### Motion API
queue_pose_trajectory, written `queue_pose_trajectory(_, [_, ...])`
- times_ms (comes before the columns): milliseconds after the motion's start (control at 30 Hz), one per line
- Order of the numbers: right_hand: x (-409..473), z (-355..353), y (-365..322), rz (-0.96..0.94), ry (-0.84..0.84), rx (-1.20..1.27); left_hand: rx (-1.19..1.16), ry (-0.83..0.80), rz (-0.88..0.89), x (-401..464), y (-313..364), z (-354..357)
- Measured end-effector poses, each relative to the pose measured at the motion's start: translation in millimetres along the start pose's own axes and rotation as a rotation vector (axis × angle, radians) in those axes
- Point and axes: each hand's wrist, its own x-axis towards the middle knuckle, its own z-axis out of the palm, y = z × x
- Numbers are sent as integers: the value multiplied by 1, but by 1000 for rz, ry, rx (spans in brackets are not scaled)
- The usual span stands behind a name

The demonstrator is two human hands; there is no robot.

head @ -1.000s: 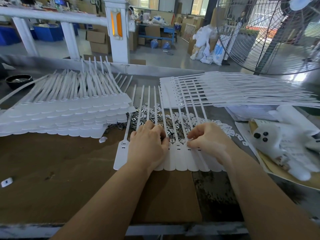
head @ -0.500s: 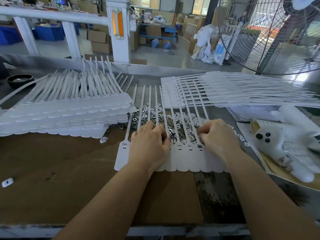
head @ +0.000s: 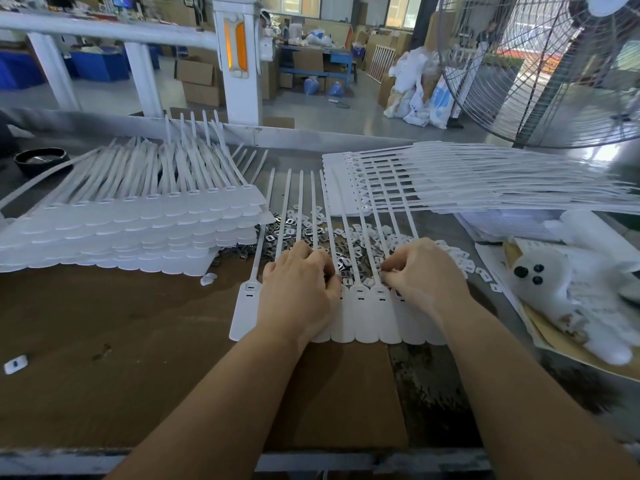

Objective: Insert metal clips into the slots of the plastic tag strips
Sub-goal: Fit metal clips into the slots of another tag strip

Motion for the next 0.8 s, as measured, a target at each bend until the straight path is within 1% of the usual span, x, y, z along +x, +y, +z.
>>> queue_pose_trajectory(100, [0, 5, -2, 7, 43, -4, 0, -1, -2, 0, 0, 1])
queue_pose_trajectory(233, [0, 5, 1, -16, 75, 76, 1, 5, -3, 0, -1, 1])
queue_pose_trajectory(433, [-11, 3, 8, -107, 276, 136, 6, 4, 1, 0, -2, 1])
queue_pose_trajectory(500, [-12, 1, 10, -119, 282, 134, 7, 2, -2, 0, -2, 1])
queue_pose_trajectory(600, [-13, 0, 12, -131, 247, 136, 8, 10, -1, 1, -1, 1])
queue_pose_trajectory(800, [-15, -2, 14, -137, 214, 71, 15, 9, -4, 1, -1, 1])
